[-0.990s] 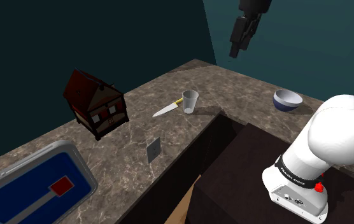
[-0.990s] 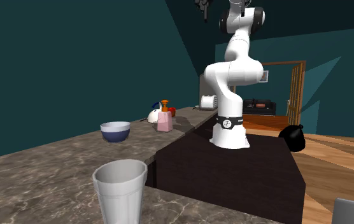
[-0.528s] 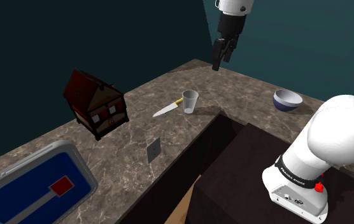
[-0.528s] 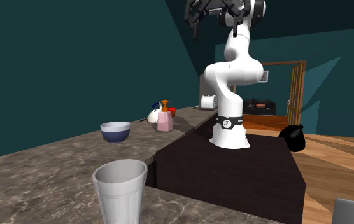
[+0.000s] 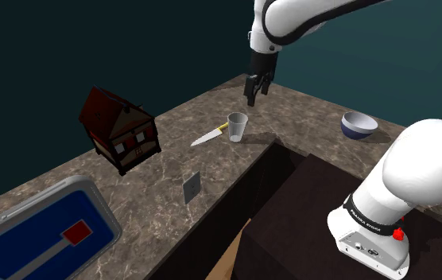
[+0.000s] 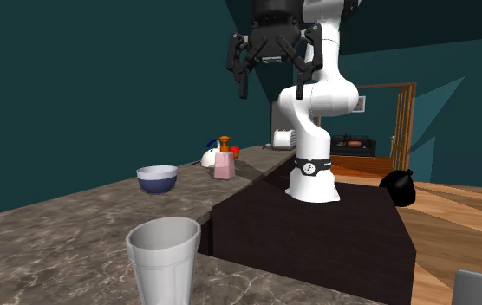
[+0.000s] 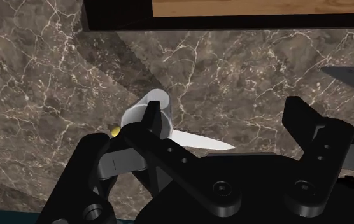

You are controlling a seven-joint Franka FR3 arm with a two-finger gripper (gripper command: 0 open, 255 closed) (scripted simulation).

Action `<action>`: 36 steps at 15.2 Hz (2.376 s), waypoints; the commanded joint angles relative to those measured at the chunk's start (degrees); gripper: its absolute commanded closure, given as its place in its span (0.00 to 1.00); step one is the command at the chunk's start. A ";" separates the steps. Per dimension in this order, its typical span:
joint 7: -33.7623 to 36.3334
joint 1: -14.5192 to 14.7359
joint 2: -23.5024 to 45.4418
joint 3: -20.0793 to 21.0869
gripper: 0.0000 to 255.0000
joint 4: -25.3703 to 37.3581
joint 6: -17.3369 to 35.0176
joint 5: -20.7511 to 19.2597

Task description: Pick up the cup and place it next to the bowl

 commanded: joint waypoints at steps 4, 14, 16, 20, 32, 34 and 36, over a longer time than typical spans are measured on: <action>1.14 -1.24 10.99 0.25 0.00 2.94 7.61 -2.93; 5.07 -2.39 33.04 -0.75 0.00 13.30 18.00 -10.32; 5.79 -2.31 37.49 -1.29 0.00 16.25 19.25 -11.70; 6.34 -2.28 40.62 -1.81 0.00 17.00 21.54 -12.64; 6.89 -2.32 43.24 -2.31 0.00 16.77 24.40 -13.47; 6.89 -2.32 43.24 -2.31 1.00 16.77 24.40 -13.47; 6.89 -2.32 43.24 -2.31 1.00 16.77 24.40 -13.47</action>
